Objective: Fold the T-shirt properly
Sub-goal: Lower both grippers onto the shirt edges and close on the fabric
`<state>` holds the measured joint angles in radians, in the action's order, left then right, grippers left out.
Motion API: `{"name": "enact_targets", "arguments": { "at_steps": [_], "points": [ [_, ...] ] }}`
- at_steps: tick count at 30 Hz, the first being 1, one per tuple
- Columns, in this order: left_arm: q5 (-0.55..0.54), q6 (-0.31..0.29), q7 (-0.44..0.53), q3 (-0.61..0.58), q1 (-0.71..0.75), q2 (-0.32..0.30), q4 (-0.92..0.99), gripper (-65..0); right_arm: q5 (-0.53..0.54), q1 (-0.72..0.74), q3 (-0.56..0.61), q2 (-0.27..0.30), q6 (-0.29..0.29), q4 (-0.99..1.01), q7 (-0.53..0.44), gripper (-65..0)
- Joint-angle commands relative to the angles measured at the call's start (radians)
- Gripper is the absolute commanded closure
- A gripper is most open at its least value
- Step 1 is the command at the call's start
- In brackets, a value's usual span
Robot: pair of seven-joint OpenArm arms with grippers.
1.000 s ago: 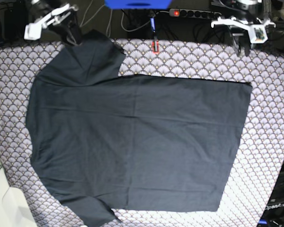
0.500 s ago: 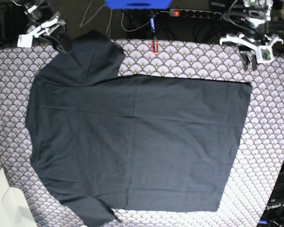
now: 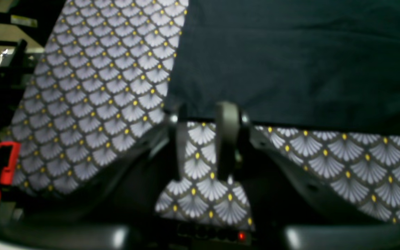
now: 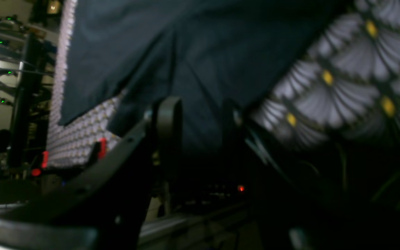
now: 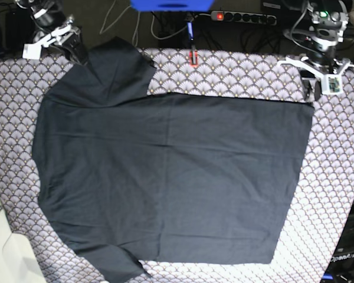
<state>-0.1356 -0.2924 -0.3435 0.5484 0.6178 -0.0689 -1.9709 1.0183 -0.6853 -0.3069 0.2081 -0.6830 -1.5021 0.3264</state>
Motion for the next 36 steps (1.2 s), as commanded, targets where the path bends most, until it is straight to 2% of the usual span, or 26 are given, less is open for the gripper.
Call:
{"name": "enact_targets", "arguments": {
  "at_steps": [1,15,23,36],
  "points": [
    [-0.006,0.002,0.021,0.011,0.004,-0.006,-0.018,-14.8,0.021,-0.009,-0.007,0.012,-0.015,-0.005,-0.019,-21.0],
    [-0.006,0.002,0.021,0.012,0.003,-0.006,-0.017,-14.8,0.021,-0.011,-0.036,0.018,-0.015,0.019,-0.017,-21.0],
    [-0.006,0.002,0.021,0.012,0.003,-0.006,-0.015,-14.8,0.021,-0.011,0.008,0.038,-0.015,0.057,-0.019,-21.0],
    [-0.002,0.003,0.021,0.012,0.003,-0.006,-0.012,-14.8,0.021,0.029,0.045,0.040,-0.015,0.054,-0.014,-20.8]
  ]
}}
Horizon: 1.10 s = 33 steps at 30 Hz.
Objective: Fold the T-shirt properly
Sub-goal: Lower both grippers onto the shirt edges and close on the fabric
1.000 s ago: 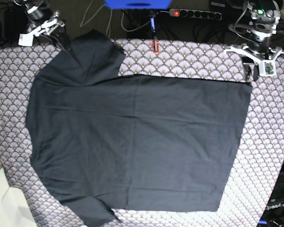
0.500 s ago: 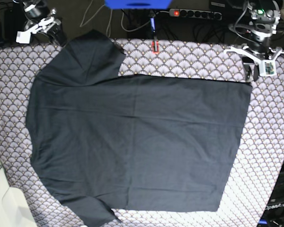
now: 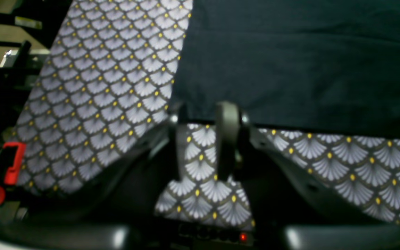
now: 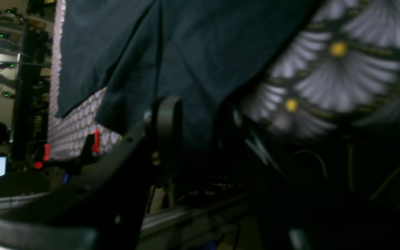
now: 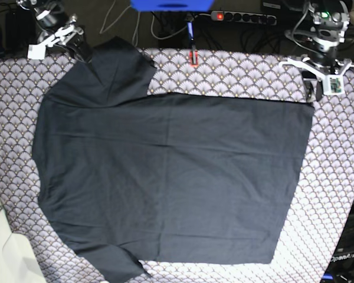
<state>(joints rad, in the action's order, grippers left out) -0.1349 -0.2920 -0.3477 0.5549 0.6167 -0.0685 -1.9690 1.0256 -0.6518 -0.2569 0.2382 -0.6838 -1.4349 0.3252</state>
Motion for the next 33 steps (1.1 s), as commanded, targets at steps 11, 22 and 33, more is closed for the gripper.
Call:
{"name": "enact_targets", "arguments": {
  "at_steps": [11,22,33],
  "points": [
    [0.001,0.007,0.022,0.007,-0.053,-0.006,0.033,-14.8,0.012,0.017,0.011,0.023,-0.014,-0.005,-0.008,0.0],
    [-0.007,0.003,0.022,0.038,-0.129,0.002,0.122,-23.9,0.012,0.042,0.008,0.030,-0.014,-0.005,0.056,0.0],
    [-0.009,-0.040,0.031,0.136,-0.266,0.048,0.308,-39.0,0.012,0.043,0.008,0.048,-0.014,-0.005,0.068,0.0]
  ]
}}
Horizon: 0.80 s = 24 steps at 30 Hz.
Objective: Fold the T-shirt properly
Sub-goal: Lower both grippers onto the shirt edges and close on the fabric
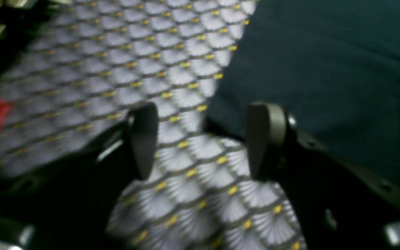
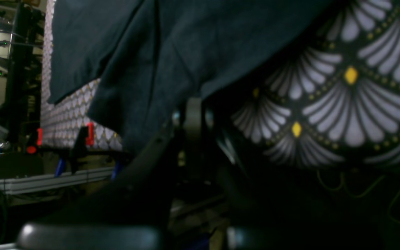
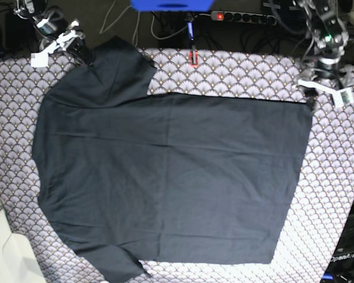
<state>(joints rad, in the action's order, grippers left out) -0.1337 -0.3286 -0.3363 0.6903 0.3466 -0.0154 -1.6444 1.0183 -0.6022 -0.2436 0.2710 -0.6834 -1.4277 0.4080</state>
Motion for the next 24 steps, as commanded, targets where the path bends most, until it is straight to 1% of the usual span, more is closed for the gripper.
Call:
{"name": "enact_targets", "arguments": {
  "at_steps": [1,4,10,19,24],
  "points": [
    [-0.010,-0.020,0.019,0.004,-0.010,-0.005,0.008,-39.0,0.020,-0.006,-0.004,0.018,-0.015,-0.012,-0.014,0.0],
    [-0.010,-0.051,0.019,0.032,-0.053,0.007,0.051,-39.0,0.020,-0.009,-0.004,0.029,-0.015,-0.012,-0.014,0.0],
    [-0.008,-0.054,0.016,0.099,-0.116,0.047,0.117,-39.0,0.020,-0.011,-0.004,0.030,-0.015,-0.012,-0.014,0.0],
    [-0.008,-0.054,0.019,0.104,-0.151,0.048,0.221,-38.9,0.020,-0.012,-0.004,0.046,-0.015,-0.012,-0.014,0.0],
    [-0.010,-0.054,0.019,0.099,-0.159,0.052,0.234,-38.9,0.020,-0.012,-0.004,0.046,-0.015,-0.012,-0.014,0.0]
  ]
}}
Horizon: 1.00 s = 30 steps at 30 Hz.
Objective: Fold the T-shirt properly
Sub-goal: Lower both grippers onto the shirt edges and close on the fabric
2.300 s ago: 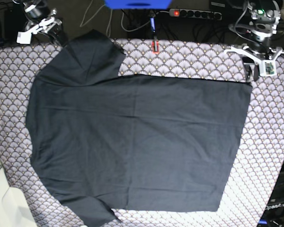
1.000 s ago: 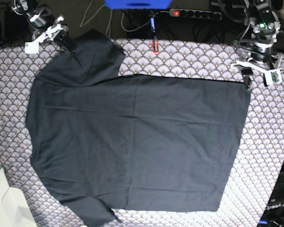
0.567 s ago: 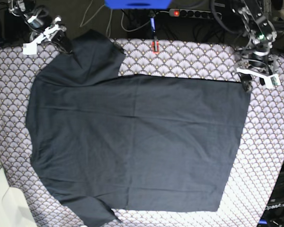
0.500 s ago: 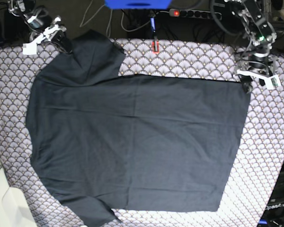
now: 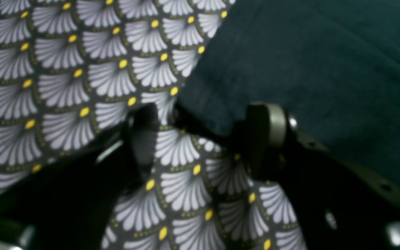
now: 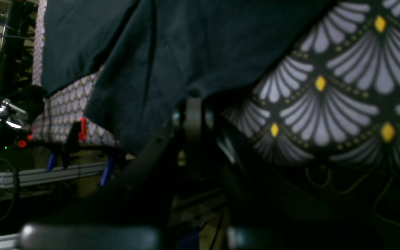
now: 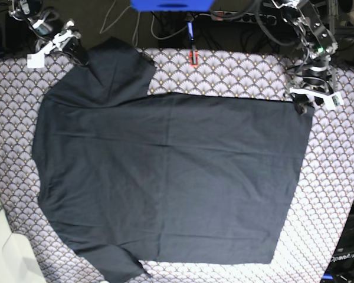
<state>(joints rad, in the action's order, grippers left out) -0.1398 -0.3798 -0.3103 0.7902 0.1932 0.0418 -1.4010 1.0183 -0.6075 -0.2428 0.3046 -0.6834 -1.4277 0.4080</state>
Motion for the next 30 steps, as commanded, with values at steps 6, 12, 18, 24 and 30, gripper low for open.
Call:
{"name": "enact_targets", "arguments": {
  "at_steps": [6,12,18,24,30],
  "points": [
    [-0.004,-0.003,-0.008,-0.001,-0.045,-0.006,0.028,-38.9,0.018,-0.009,-0.005,0.026,-0.015,-0.012,-0.014,0.0],
    [-0.004,-0.003,-0.014,-0.002,-0.073,-0.004,0.071,-30.7,0.018,-0.012,-0.007,0.028,-0.015,-0.012,-0.014,0.0],
    [-0.004,-0.003,-0.014,0.002,-0.071,-0.004,0.076,0.0,0.018,-0.012,-0.007,0.028,-0.015,-0.012,-0.014,0.0],
    [-0.004,-0.003,-0.016,0.001,-0.062,-0.004,0.061,0.0,0.020,-0.010,-0.008,0.029,-0.015,-0.023,-0.014,0.0],
    [-0.004,-0.005,-0.016,-0.002,-0.048,-0.004,0.036,0.0,0.021,-0.009,-0.013,0.060,-0.015,-0.121,-0.016,0.0]
  ]
}}
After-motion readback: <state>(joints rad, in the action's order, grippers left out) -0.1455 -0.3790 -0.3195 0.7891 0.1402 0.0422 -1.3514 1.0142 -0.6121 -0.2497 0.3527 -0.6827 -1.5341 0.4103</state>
